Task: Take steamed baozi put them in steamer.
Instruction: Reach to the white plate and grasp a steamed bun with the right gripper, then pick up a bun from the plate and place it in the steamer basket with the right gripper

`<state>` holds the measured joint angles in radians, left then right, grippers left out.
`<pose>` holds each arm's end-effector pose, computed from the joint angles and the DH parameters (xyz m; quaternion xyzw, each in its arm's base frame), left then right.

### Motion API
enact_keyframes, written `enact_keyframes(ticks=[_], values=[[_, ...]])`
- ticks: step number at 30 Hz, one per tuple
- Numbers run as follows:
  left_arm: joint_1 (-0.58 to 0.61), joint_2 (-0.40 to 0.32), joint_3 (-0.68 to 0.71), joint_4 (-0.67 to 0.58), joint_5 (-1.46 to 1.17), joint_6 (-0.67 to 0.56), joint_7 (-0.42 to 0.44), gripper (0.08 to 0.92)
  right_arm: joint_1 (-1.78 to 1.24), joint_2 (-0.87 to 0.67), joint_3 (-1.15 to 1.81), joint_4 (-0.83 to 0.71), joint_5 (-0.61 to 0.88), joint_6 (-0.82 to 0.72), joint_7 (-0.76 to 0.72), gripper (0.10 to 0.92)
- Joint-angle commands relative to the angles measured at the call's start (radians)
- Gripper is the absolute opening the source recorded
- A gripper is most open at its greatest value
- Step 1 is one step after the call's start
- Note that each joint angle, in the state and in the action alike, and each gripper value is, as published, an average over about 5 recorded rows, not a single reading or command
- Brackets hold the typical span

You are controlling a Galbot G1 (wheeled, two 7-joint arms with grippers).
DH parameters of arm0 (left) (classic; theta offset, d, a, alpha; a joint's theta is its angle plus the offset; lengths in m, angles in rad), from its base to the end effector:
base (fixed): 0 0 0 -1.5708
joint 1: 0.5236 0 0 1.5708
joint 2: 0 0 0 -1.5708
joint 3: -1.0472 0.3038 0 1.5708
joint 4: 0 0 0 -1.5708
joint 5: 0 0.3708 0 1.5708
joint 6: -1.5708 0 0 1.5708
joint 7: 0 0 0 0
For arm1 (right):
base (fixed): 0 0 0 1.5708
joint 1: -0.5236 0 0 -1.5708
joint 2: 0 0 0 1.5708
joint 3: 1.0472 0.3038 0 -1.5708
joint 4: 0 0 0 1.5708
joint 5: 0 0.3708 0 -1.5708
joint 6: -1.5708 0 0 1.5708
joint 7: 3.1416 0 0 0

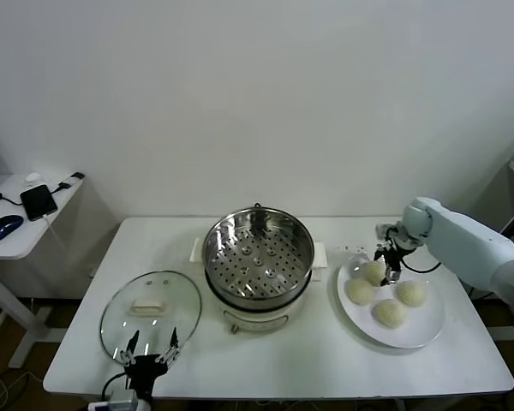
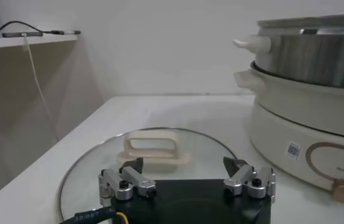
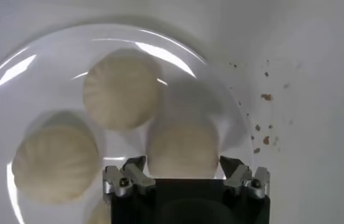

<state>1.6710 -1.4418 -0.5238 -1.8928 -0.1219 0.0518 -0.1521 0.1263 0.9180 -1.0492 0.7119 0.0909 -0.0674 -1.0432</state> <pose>0.1775 0.0241 -0.3555 0.0547 -0.9827 -0.0112 0.1767 0.5637 -0.1626 -0.2371 0.4750 -0.5601 0.4985 0.4606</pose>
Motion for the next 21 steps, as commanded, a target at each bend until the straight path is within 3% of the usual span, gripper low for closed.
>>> enact_keyframes(ticks=[1, 8, 13, 21], values=[[0.007, -0.002, 0.004, -0.011, 0.005, -0.001, -0.001, 0.823, -0.011, -0.009, 0.020, 0.026, -0.008, -0.004, 0.003, 0.775], [0.024, -0.018, 0.015, -0.037, 0.025, -0.001, -0.001, 0.823, 0.094, -0.089, -0.031, 0.174, 0.032, 0.008, -0.028, 0.722], [0.041, -0.017, 0.018, -0.057, 0.029, -0.006, -0.006, 0.823, 0.390, -0.115, -0.241, 0.319, 0.115, 0.062, -0.060, 0.713], [0.046, -0.014, 0.014, -0.092, 0.029, 0.004, -0.006, 0.823, 0.854, 0.096, -0.530, 0.531, 0.360, 0.239, -0.093, 0.715]])
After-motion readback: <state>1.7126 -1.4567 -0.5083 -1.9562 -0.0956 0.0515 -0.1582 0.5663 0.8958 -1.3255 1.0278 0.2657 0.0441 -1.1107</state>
